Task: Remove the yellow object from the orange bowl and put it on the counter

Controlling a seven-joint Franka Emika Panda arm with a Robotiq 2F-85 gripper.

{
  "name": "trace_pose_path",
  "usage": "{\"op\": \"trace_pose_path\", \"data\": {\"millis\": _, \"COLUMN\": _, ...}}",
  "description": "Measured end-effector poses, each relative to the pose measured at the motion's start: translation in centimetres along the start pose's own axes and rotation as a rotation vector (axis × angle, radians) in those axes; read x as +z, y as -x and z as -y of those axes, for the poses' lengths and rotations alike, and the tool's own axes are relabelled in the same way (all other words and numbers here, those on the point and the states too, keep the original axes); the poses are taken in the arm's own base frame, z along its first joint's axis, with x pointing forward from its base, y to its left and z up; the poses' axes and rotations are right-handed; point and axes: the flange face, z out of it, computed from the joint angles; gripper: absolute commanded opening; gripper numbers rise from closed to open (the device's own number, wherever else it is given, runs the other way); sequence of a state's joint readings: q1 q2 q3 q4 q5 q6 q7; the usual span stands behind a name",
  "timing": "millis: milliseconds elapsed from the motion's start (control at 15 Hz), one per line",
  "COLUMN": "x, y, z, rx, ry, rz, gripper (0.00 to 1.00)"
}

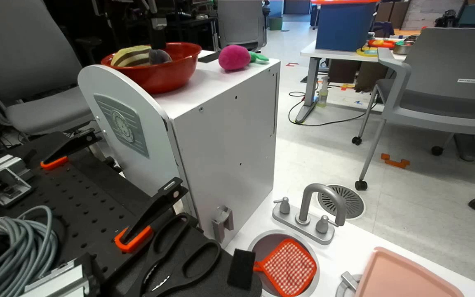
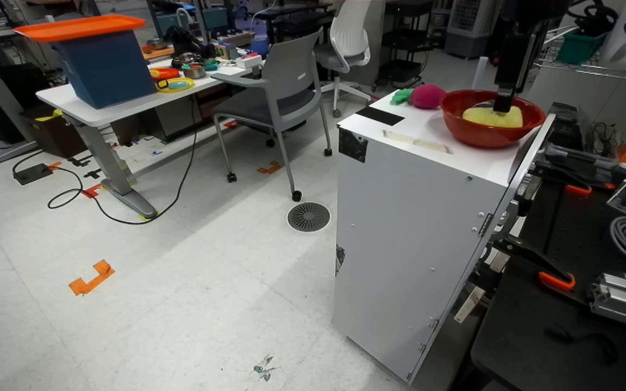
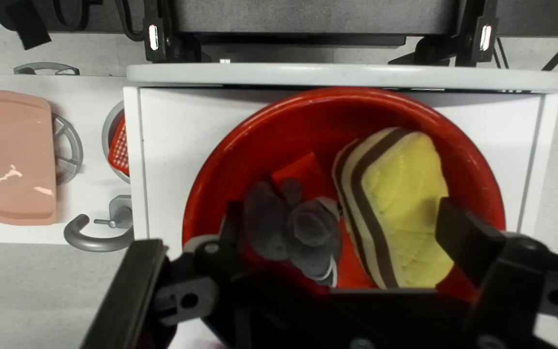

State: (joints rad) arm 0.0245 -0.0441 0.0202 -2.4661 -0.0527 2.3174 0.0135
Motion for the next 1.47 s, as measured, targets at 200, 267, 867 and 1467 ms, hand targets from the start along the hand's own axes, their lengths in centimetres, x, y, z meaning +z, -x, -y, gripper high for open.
{"op": "trace_pose_path", "data": {"millis": 200, "x": 0.24, "y": 0.00, "z": -0.23, "rx": 0.005, "ry": -0.001, "rz": 0.005, "gripper": 0.72}}
{"op": "trace_pose_path", "data": {"millis": 267, "x": 0.35, "y": 0.00, "z": -0.33, "rx": 0.007, "ry": -0.001, "rz": 0.008, "gripper": 0.65}}
{"op": "trace_pose_path", "data": {"millis": 867, "x": 0.76, "y": -0.26, "z": -0.60, "rx": 0.013, "ry": -0.003, "rz": 0.016, "gripper": 0.01}}
{"op": "trace_pose_path", "data": {"millis": 1467, "x": 0.74, "y": -0.35, "z": -0.68, "rx": 0.017, "ry": -0.006, "rz": 0.012, "gripper": 0.07}}
